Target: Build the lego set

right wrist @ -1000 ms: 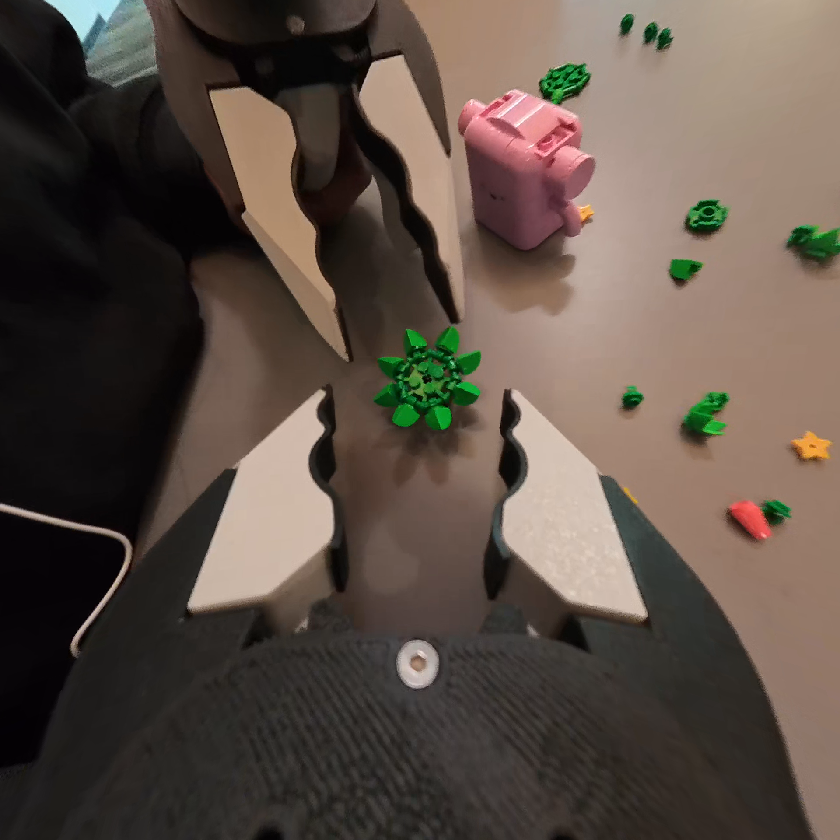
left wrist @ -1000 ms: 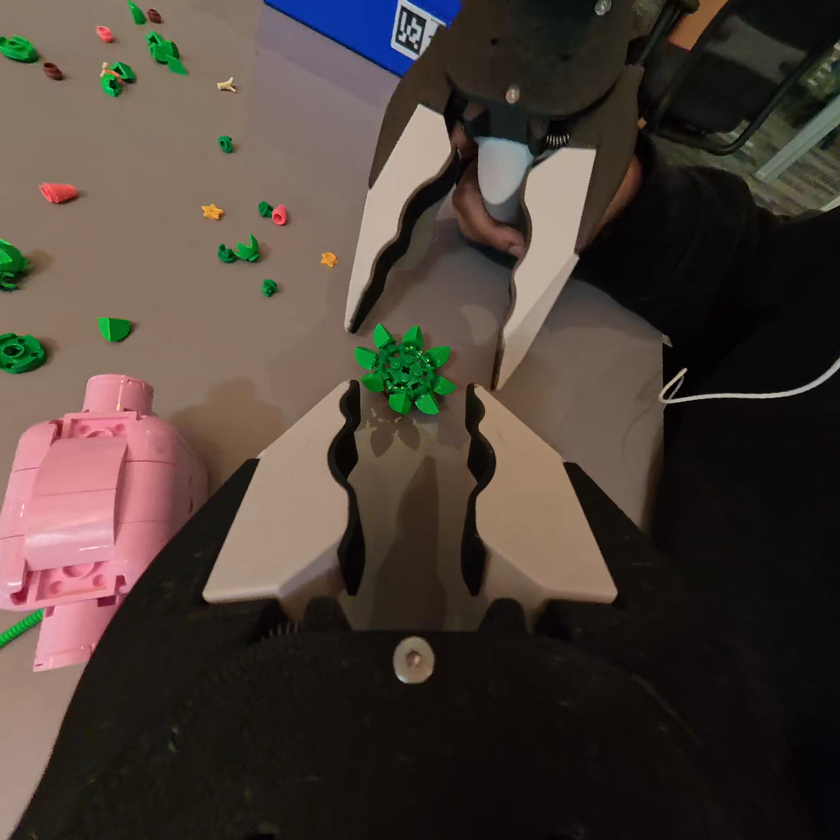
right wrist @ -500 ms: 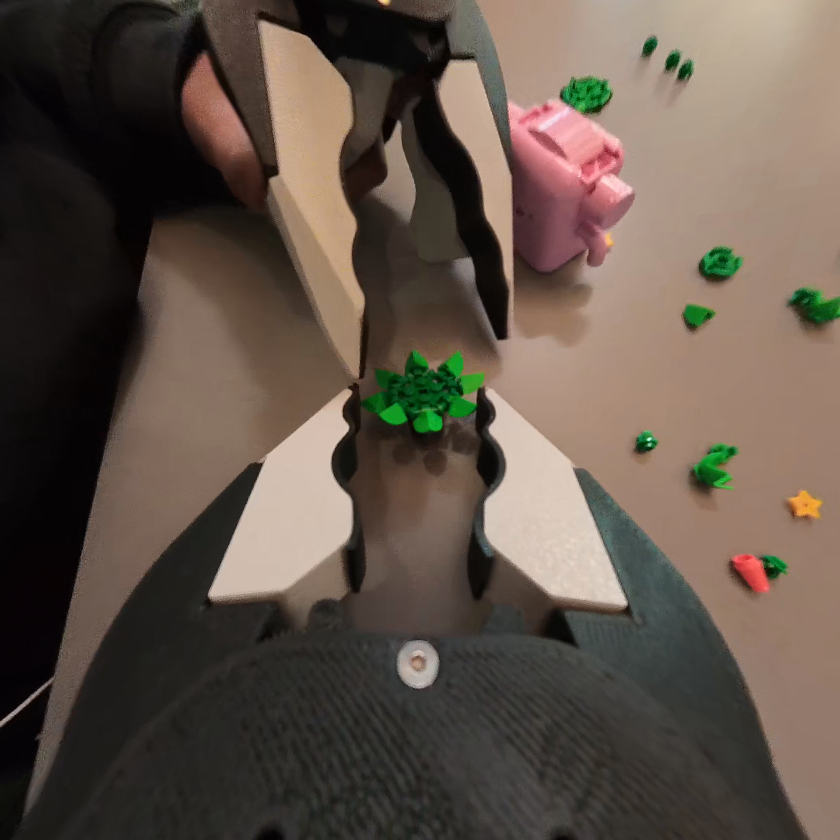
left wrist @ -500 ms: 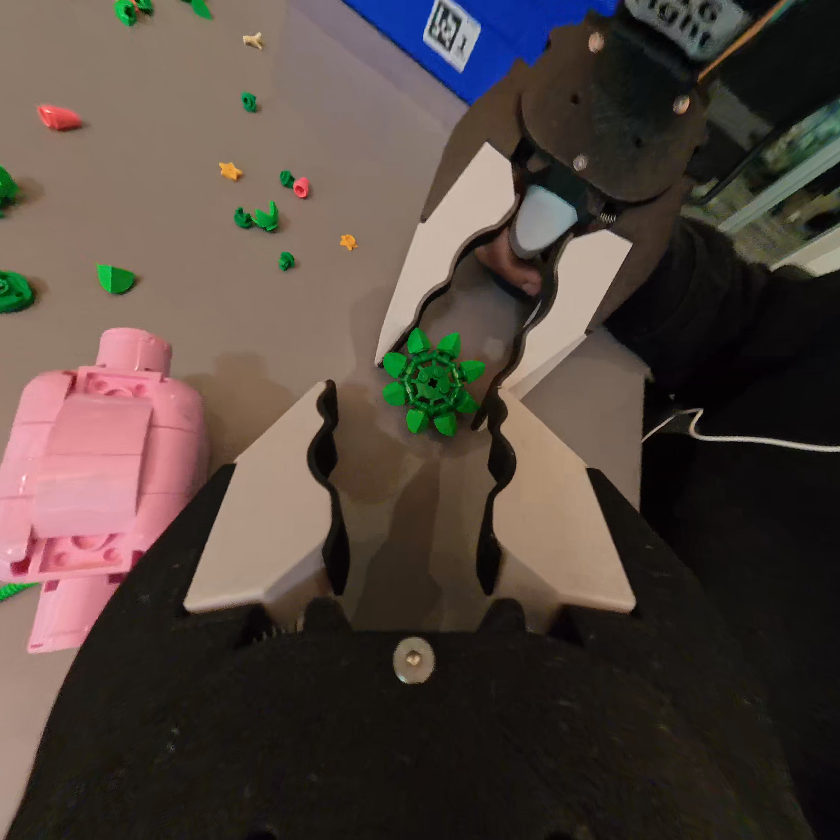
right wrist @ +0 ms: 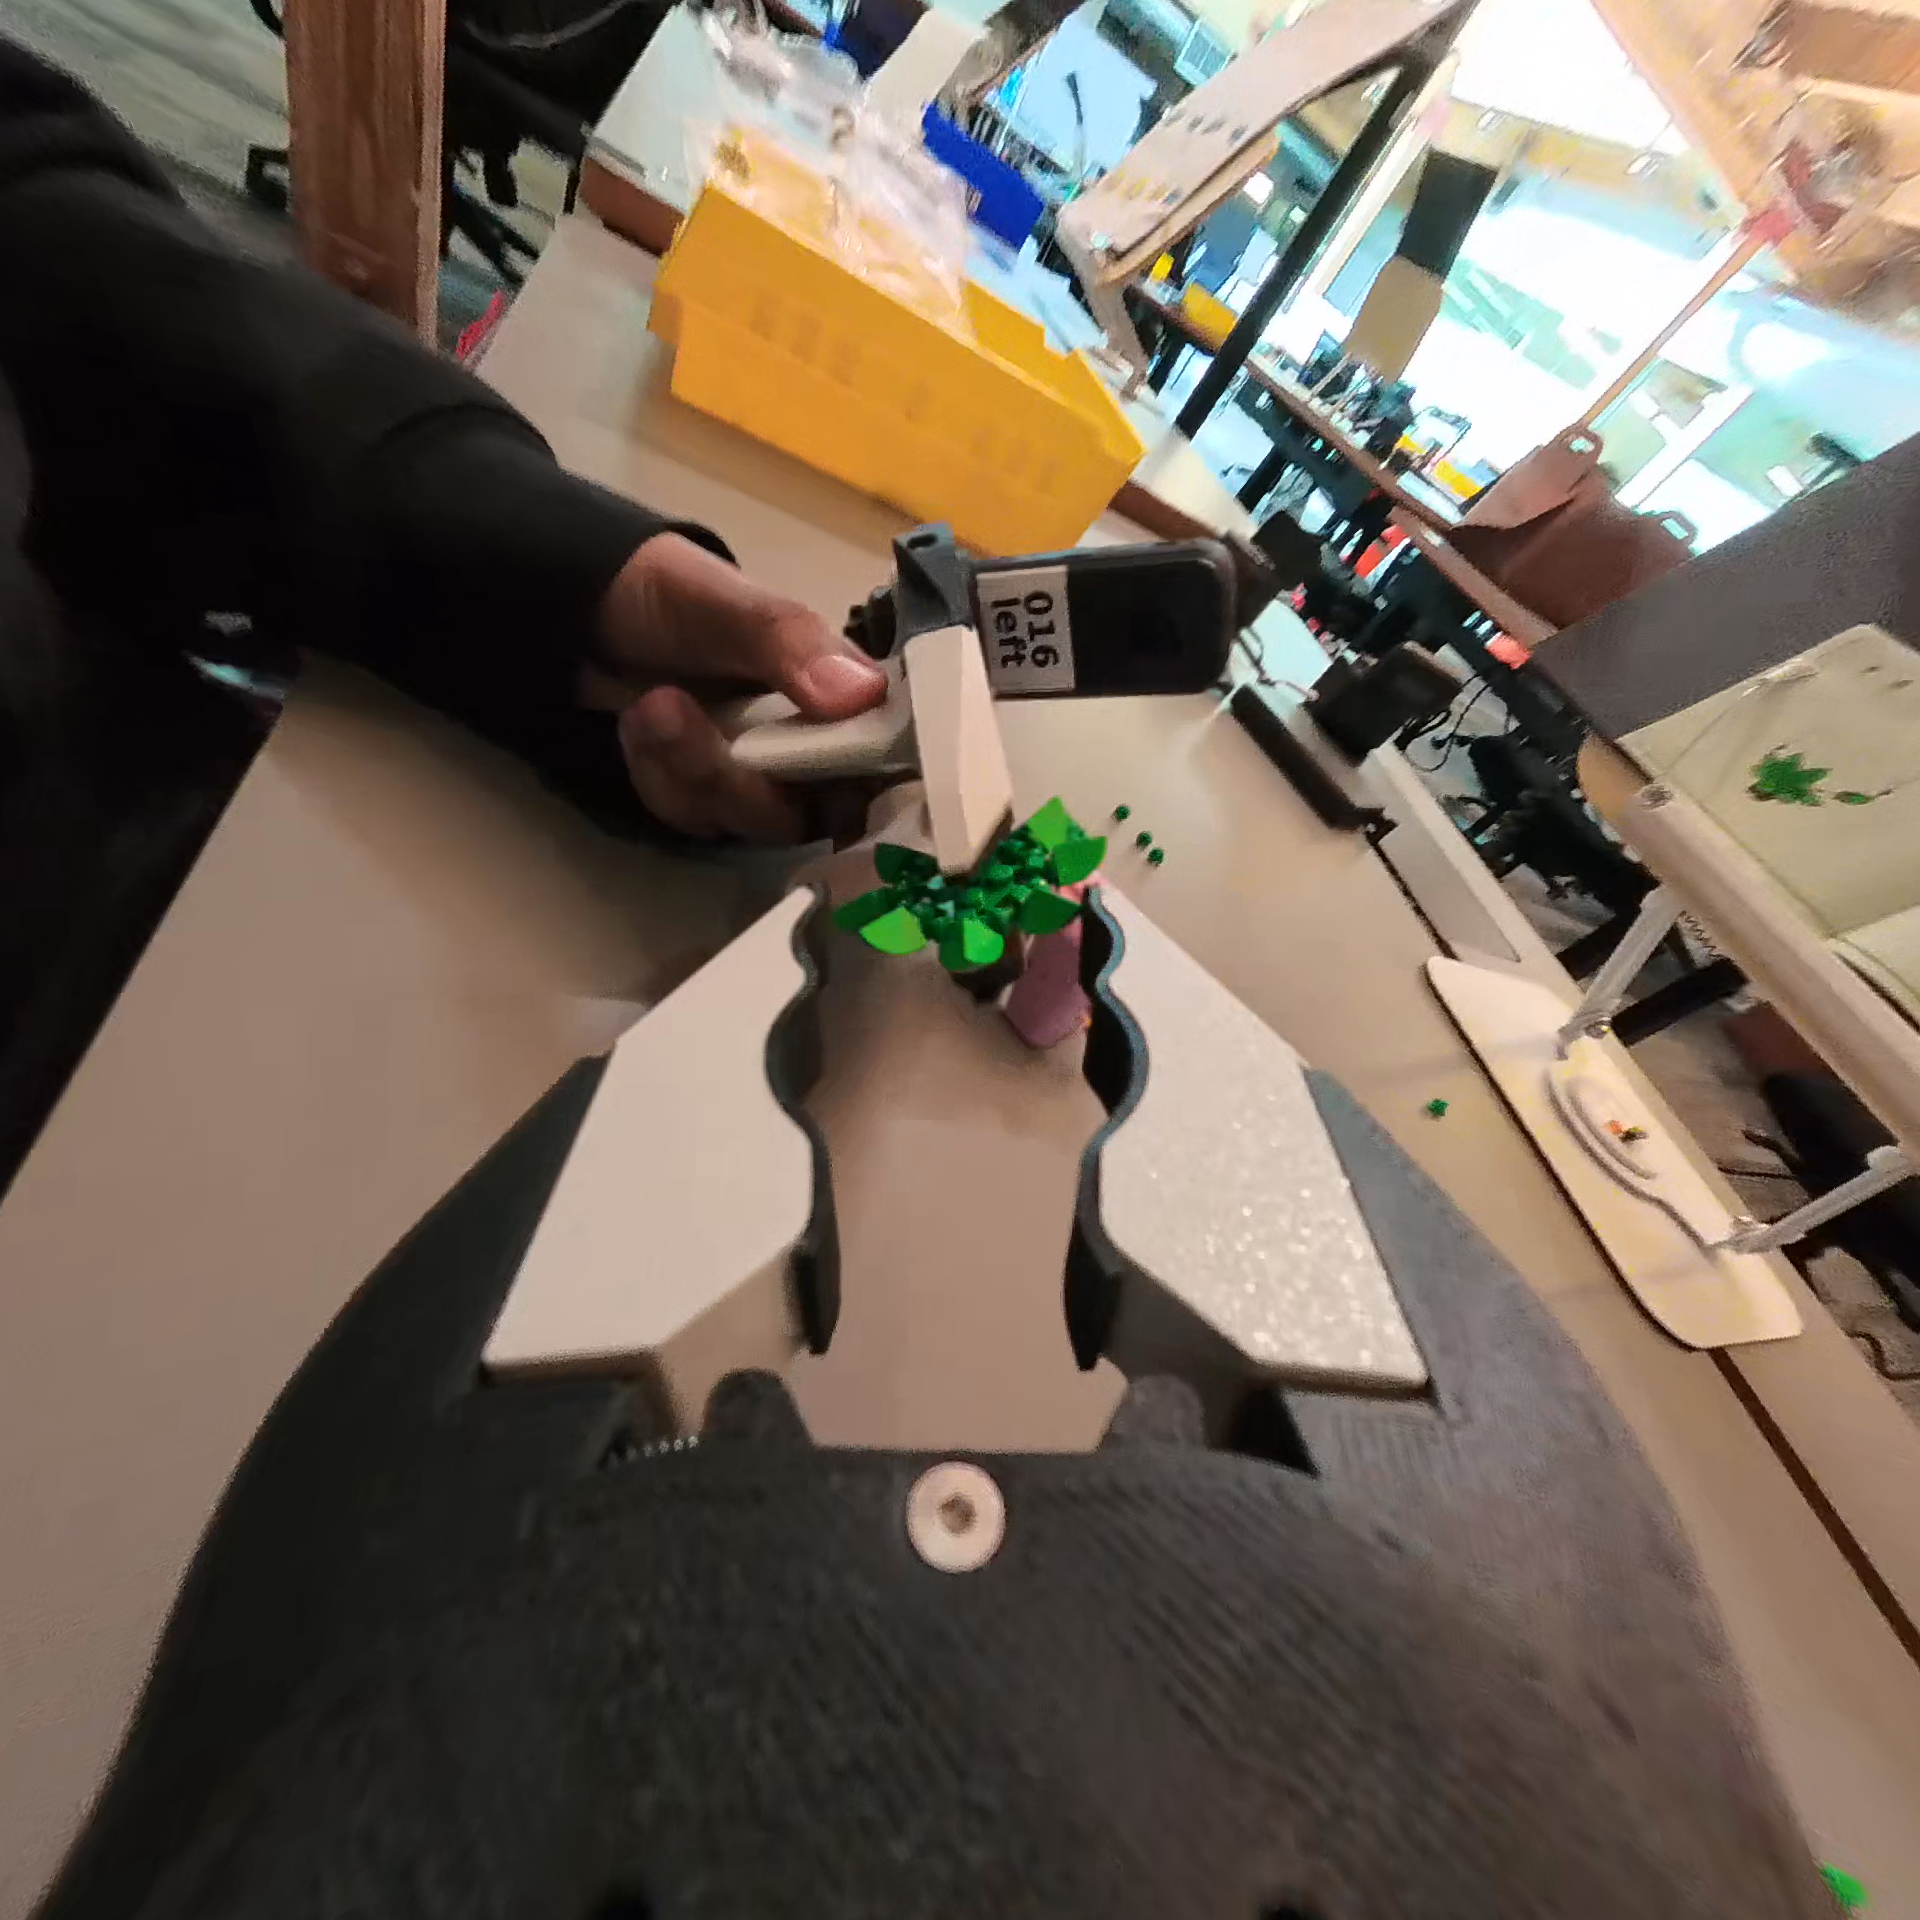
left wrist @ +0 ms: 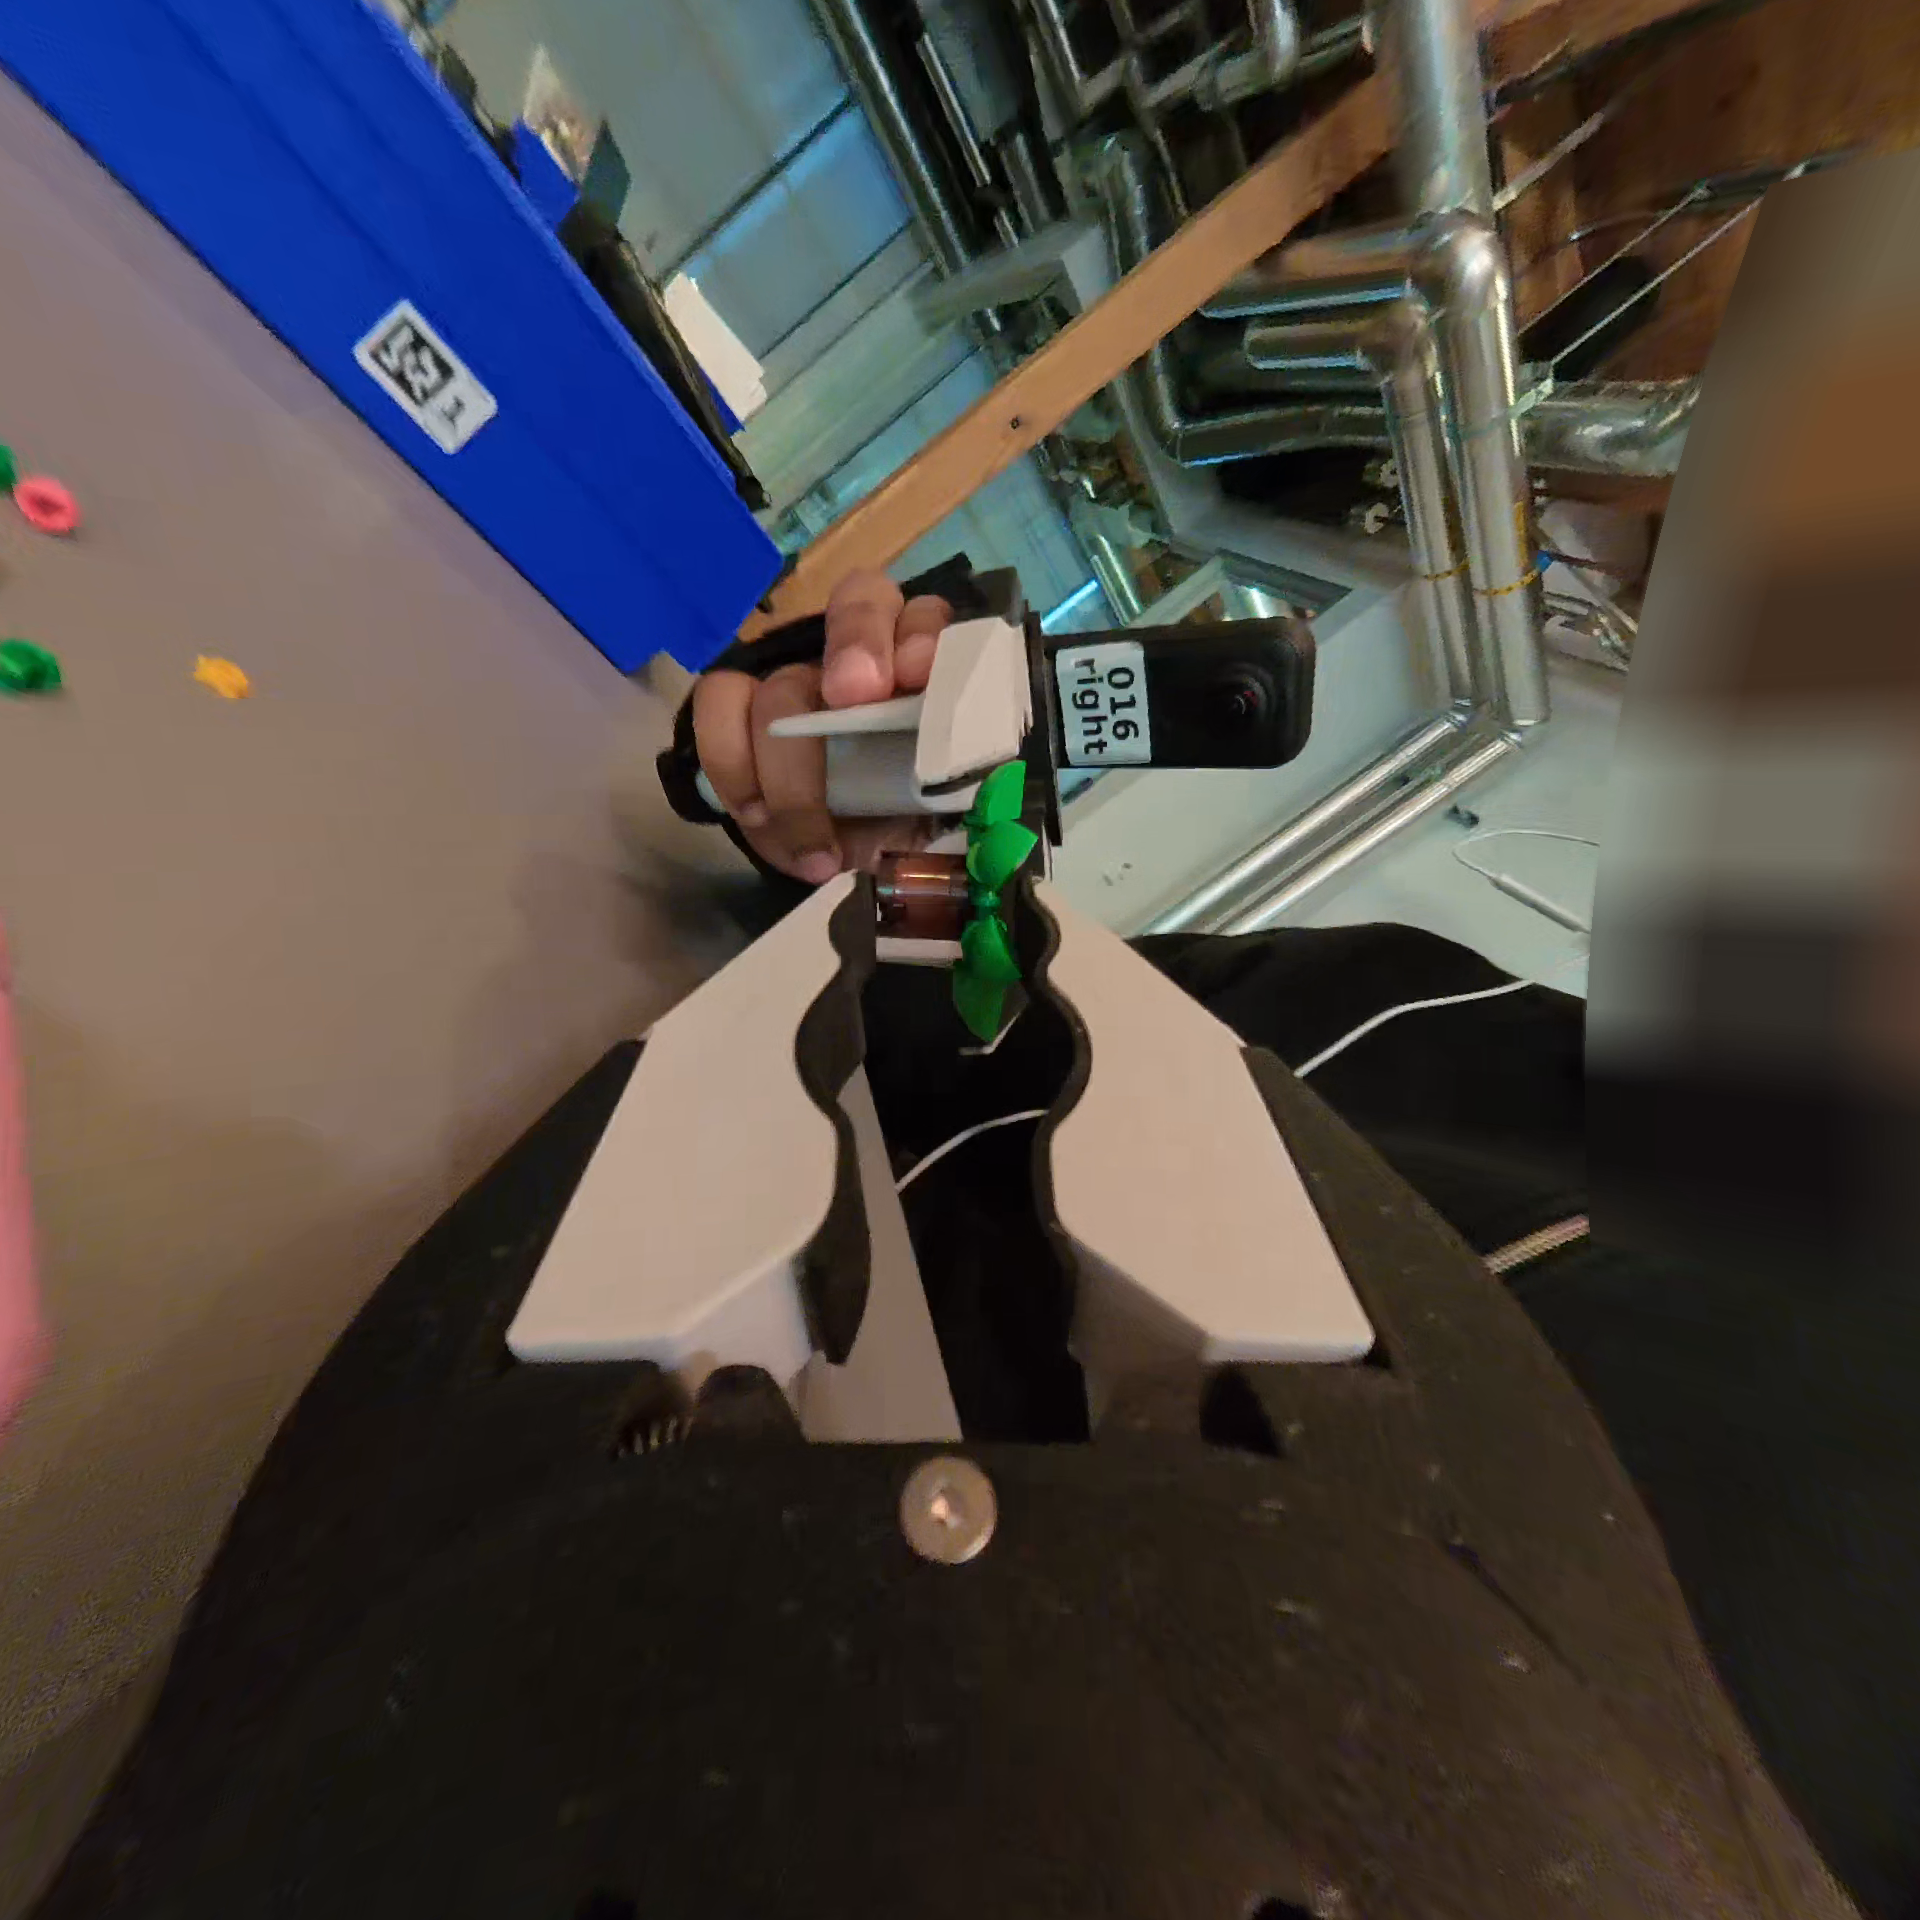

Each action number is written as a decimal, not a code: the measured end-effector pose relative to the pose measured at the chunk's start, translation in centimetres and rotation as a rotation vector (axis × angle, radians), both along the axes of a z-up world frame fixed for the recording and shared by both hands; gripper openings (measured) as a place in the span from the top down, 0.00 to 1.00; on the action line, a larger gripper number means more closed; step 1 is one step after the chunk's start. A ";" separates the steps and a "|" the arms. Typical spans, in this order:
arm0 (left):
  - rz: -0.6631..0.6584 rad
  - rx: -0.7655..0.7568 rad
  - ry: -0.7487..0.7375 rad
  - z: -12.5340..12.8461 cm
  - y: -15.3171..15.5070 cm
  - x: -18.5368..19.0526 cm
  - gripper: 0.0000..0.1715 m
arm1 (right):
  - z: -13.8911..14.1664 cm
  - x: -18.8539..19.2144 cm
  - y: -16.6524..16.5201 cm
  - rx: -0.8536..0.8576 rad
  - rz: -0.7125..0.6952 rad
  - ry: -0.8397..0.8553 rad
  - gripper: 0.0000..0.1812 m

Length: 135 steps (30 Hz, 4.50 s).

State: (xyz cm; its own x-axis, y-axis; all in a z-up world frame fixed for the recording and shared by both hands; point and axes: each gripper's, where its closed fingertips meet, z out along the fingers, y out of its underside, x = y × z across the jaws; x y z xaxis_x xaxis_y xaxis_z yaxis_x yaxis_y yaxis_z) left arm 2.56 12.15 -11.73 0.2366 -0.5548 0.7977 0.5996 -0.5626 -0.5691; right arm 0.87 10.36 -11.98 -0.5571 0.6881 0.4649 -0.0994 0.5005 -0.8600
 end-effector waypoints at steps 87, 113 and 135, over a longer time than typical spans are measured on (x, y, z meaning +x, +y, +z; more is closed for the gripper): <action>0.517 0.296 0.304 3.3 -0.9 -3.8 0.89 | 4.7 -1.3 1.1 -1.086 0.067 -0.098 0.88; 0.353 0.225 0.327 1.9 -0.7 -1.4 0.89 | 4.4 -1.3 0.2 -0.767 -0.049 0.017 0.97; 0.287 0.205 0.463 0.4 -0.5 0.4 0.89 | 3.8 -0.1 -0.2 -0.738 0.067 -0.061 0.98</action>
